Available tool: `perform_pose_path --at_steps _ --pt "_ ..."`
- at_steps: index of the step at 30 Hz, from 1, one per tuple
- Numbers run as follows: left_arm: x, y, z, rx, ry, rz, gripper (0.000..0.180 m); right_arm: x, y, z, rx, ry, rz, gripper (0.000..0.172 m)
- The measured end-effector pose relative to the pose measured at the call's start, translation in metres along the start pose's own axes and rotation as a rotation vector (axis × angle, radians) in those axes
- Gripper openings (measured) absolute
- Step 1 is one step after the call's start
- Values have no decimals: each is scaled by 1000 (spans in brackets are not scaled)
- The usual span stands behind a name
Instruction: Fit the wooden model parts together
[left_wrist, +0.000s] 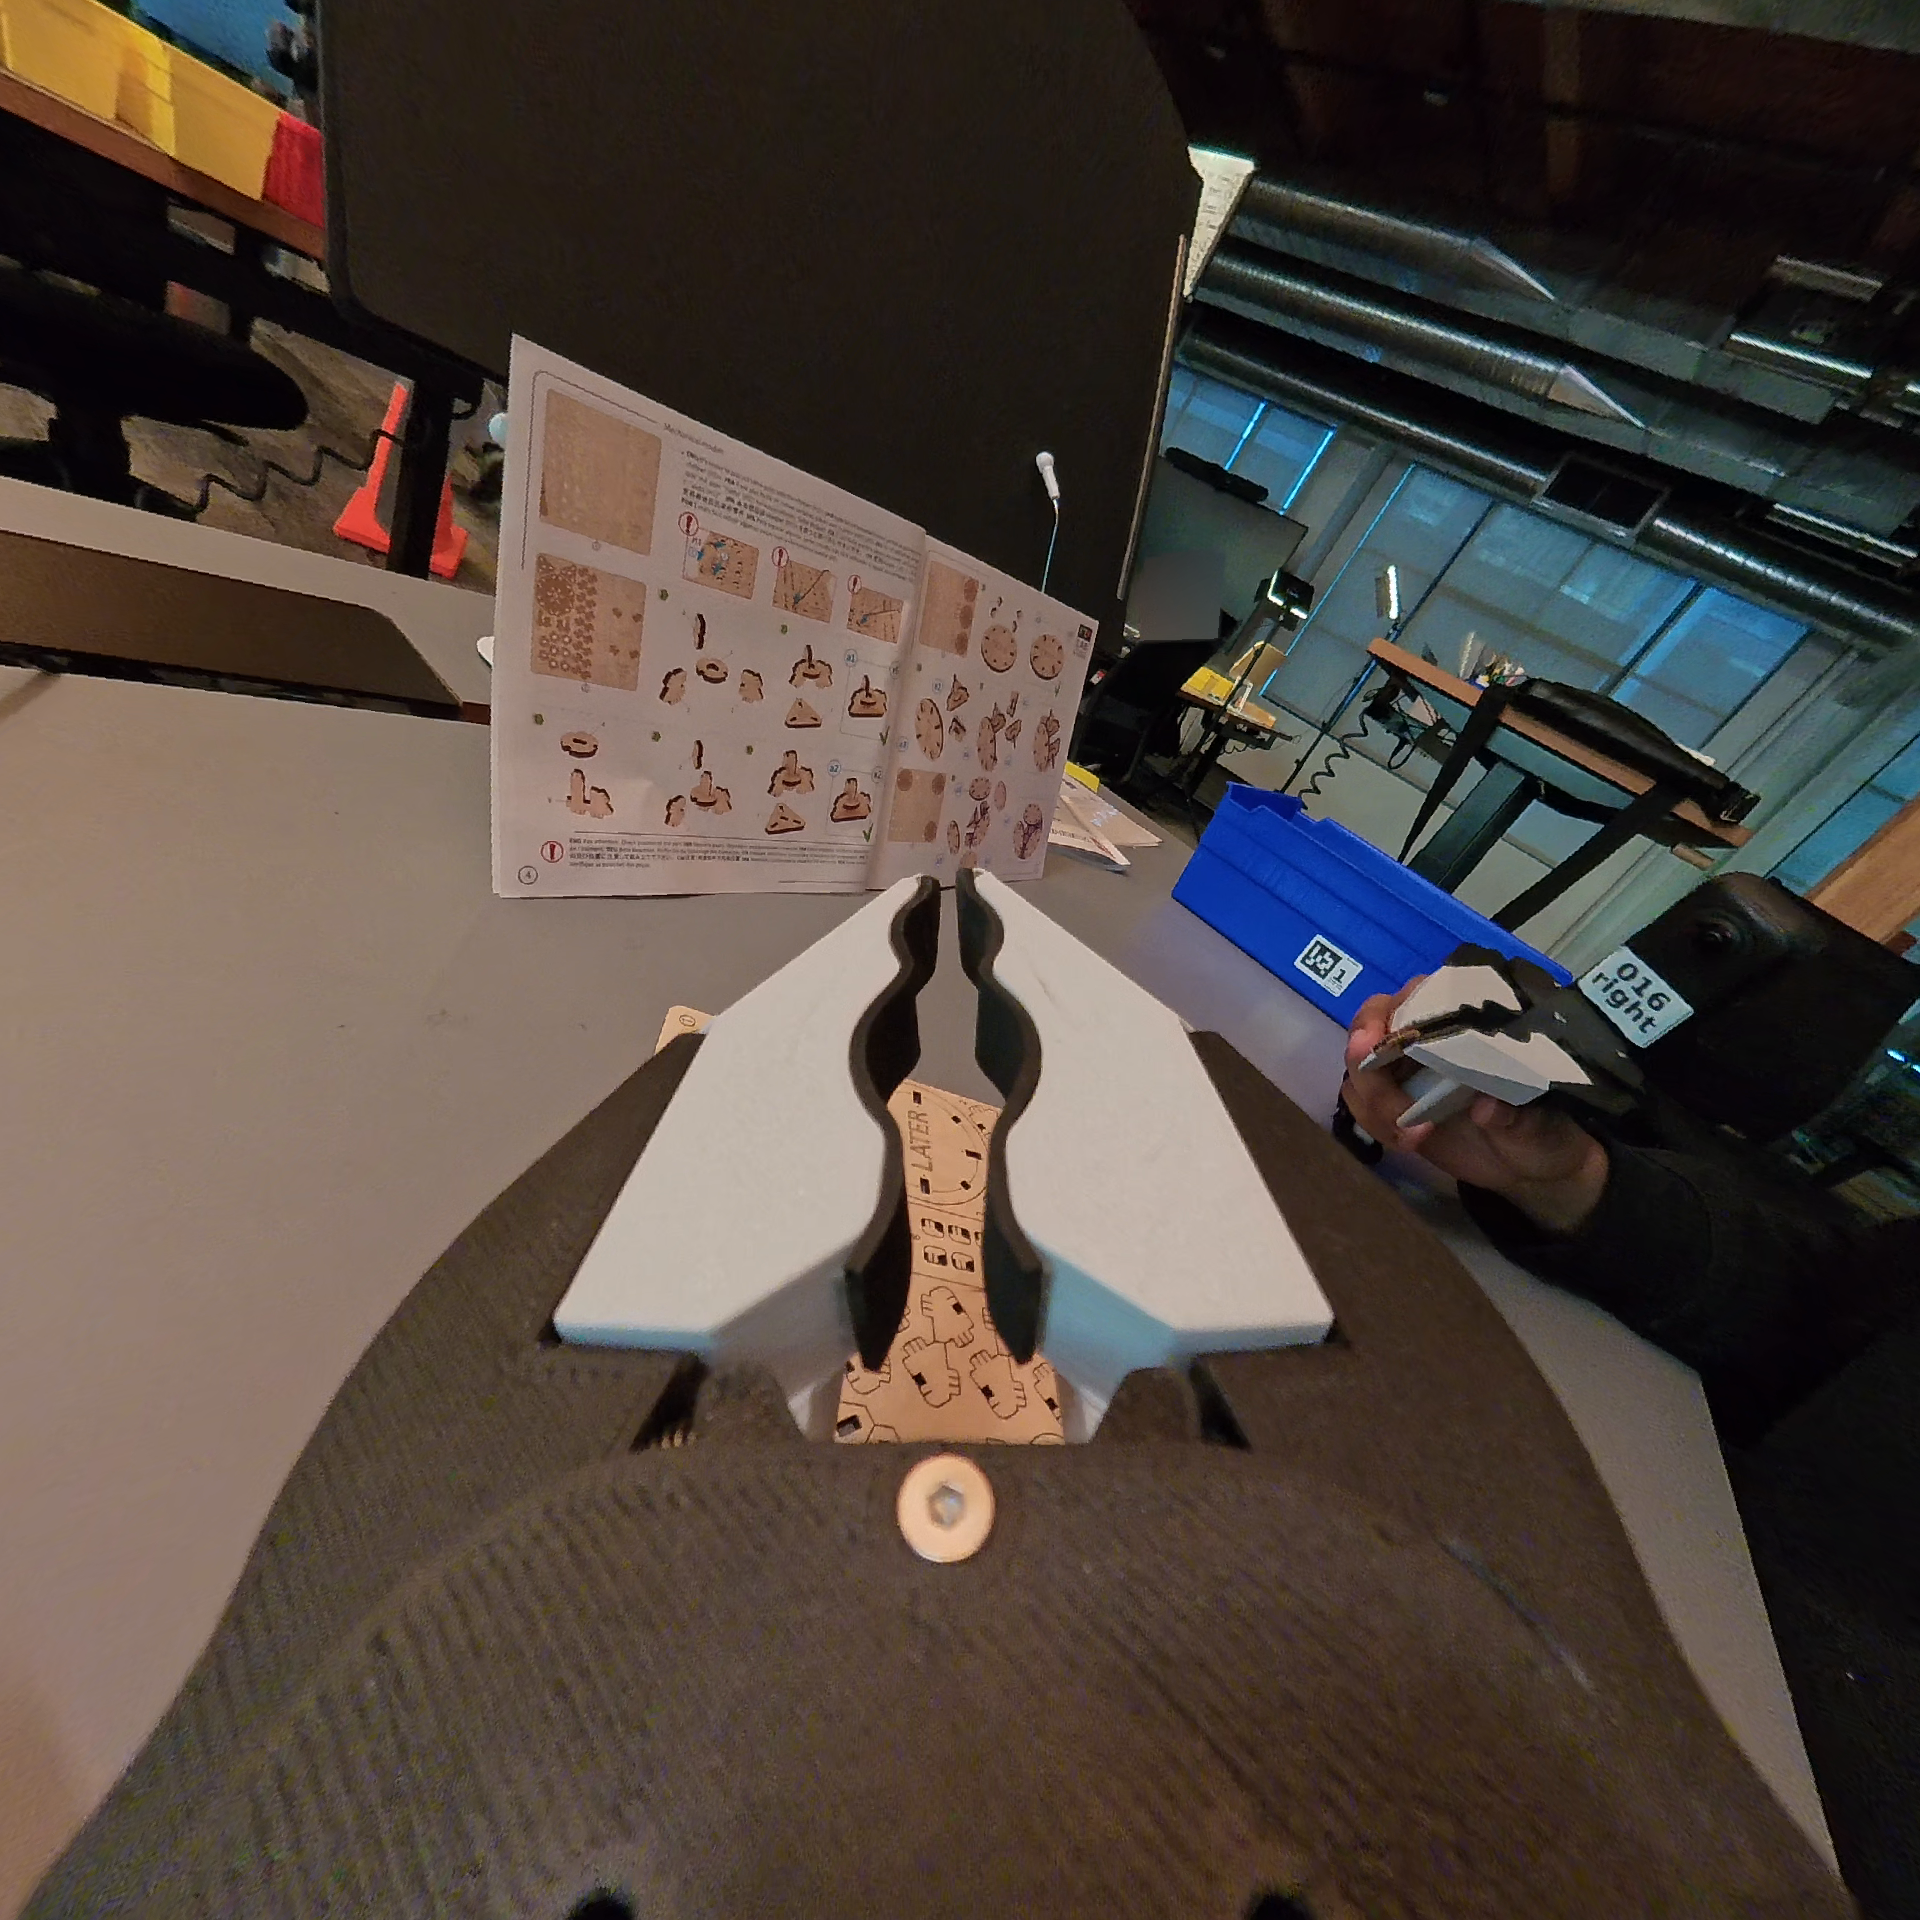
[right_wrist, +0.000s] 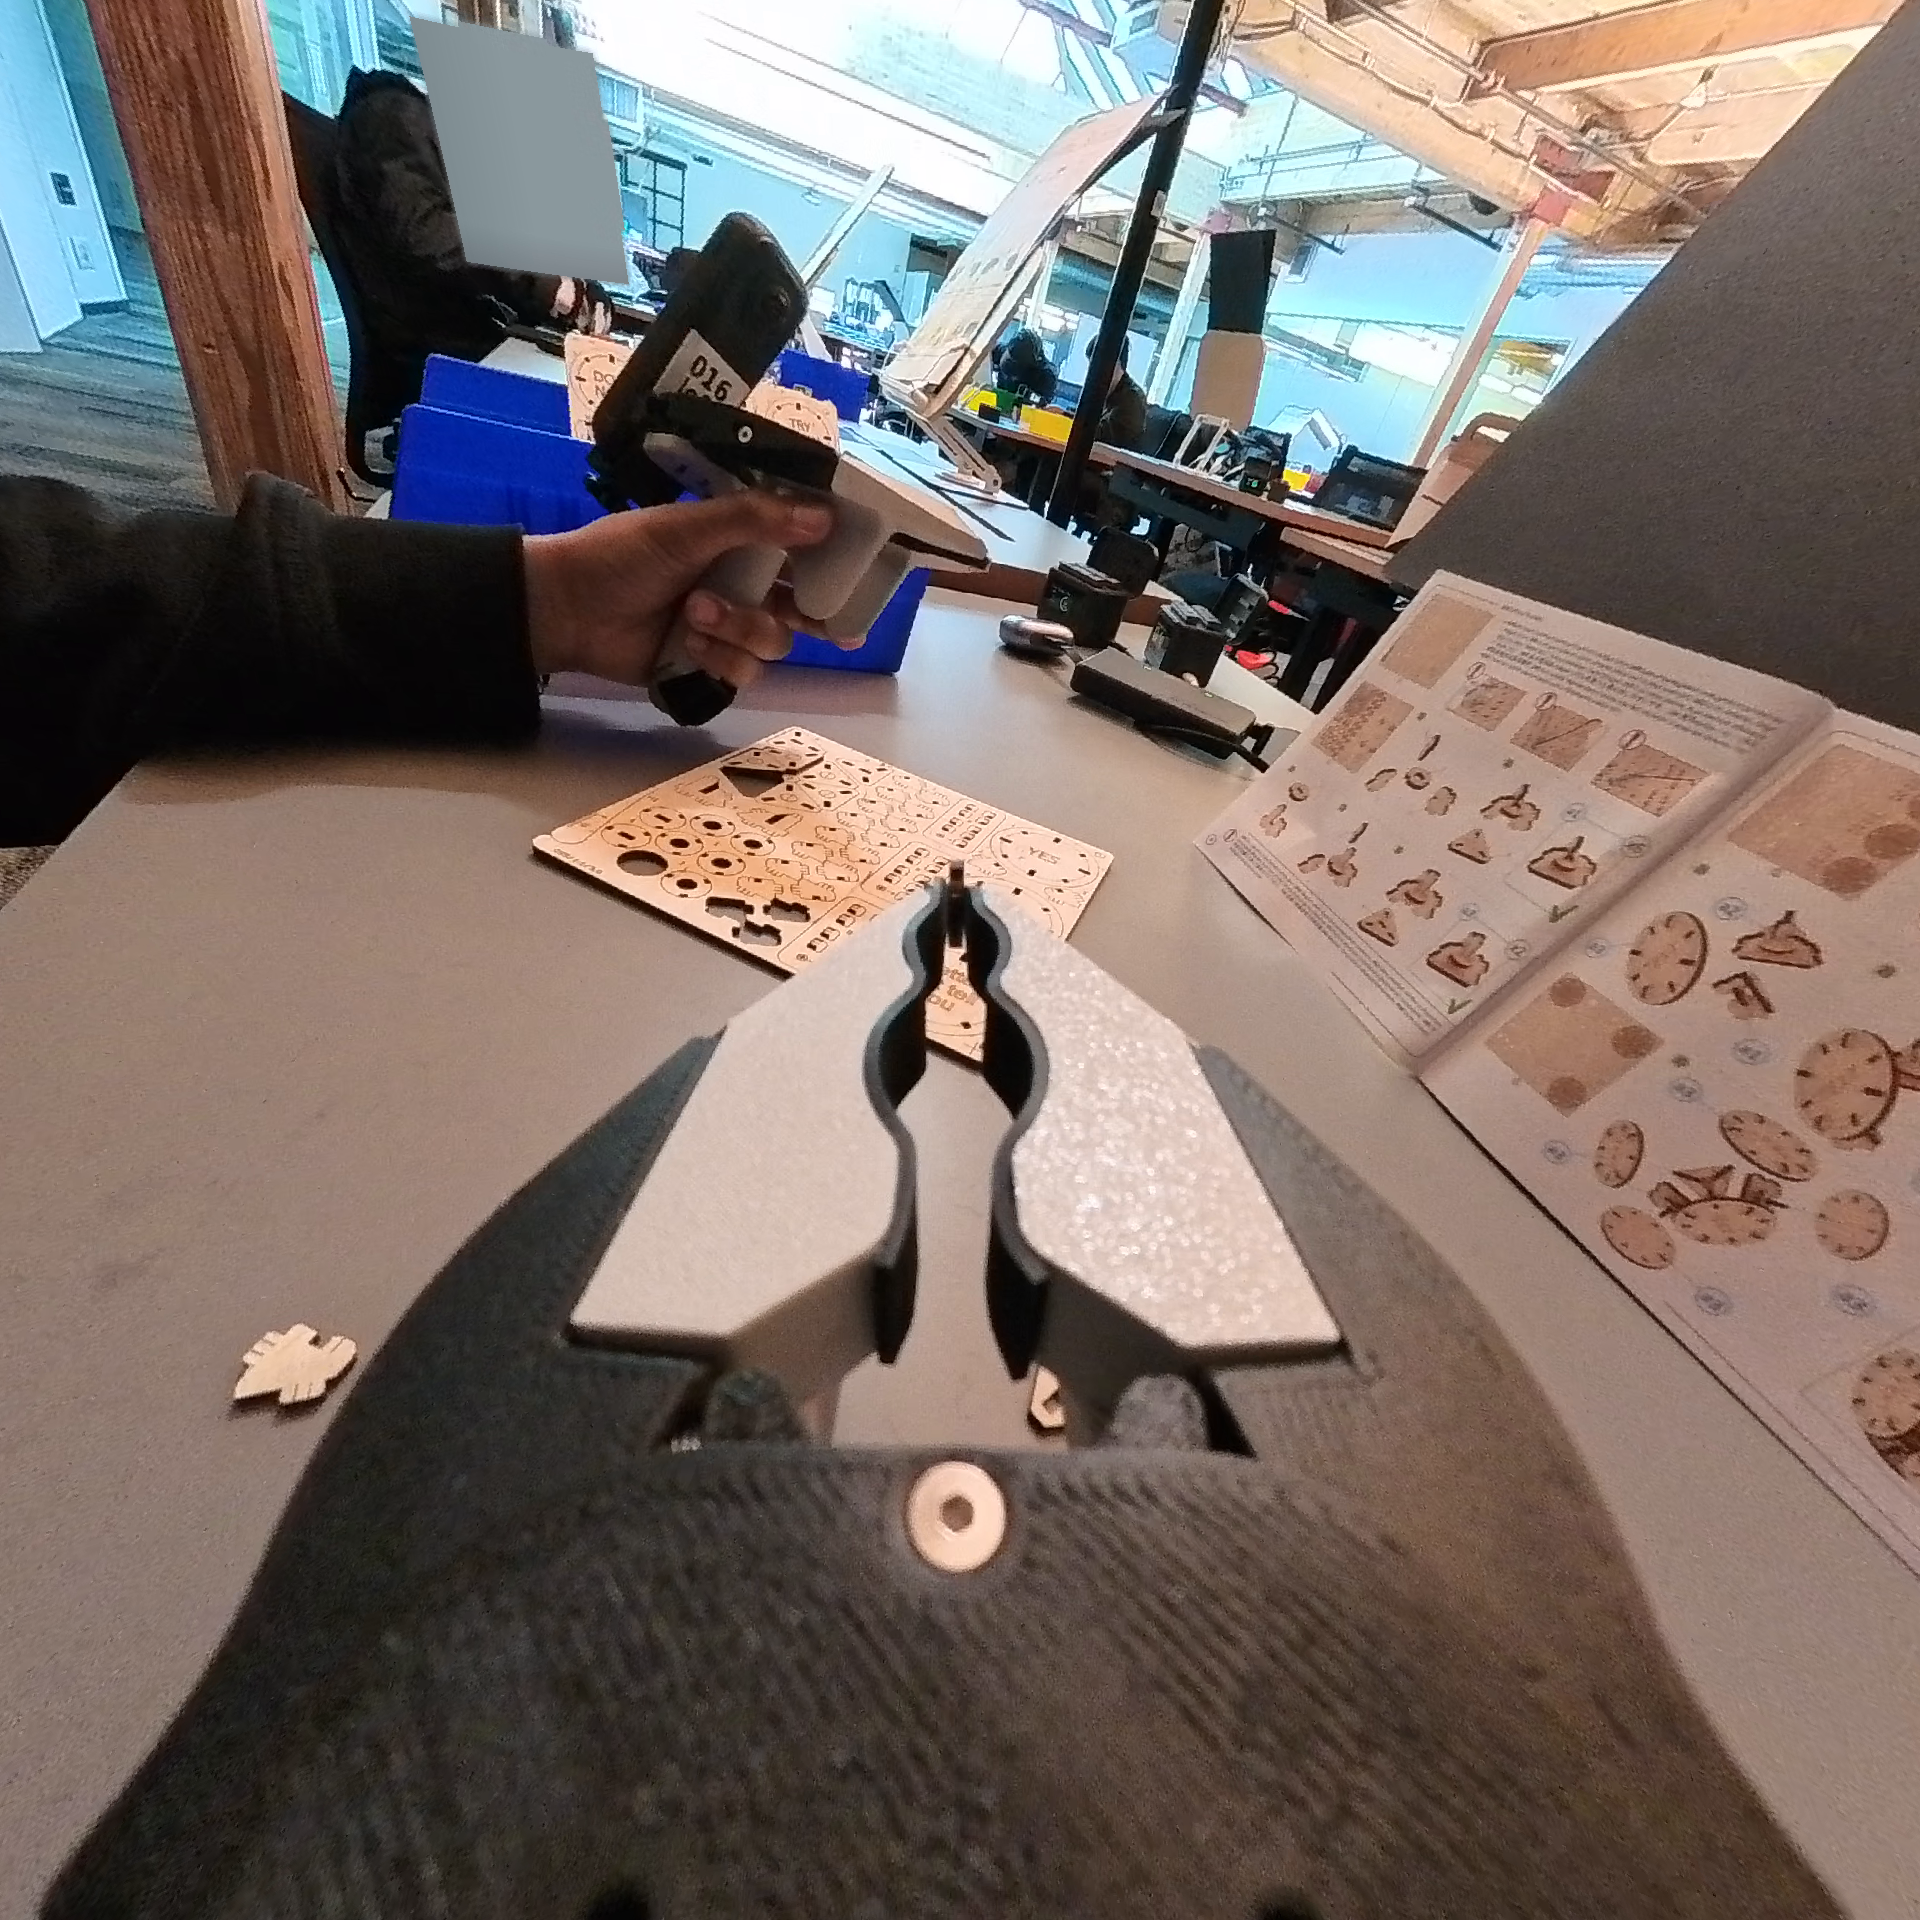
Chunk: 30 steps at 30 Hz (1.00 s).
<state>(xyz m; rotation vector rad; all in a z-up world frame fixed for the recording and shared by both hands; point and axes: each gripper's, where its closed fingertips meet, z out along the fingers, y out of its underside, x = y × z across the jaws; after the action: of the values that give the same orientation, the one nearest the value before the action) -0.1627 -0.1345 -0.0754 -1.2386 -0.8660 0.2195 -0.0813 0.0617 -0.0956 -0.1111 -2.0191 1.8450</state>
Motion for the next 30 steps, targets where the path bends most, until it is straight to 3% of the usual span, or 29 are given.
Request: perform_pose_path --at_steps 16,25,30 --pt "1 2 1 -6 12 -19 3 5 -2 -2 21 7 43 0" --pt "4 4 3 -19 24 -25 4 20 13 -6 -108 69 -117 0" --pt "5 7 4 -32 28 -25 4 13 18 -3 -120 45 -115 0"
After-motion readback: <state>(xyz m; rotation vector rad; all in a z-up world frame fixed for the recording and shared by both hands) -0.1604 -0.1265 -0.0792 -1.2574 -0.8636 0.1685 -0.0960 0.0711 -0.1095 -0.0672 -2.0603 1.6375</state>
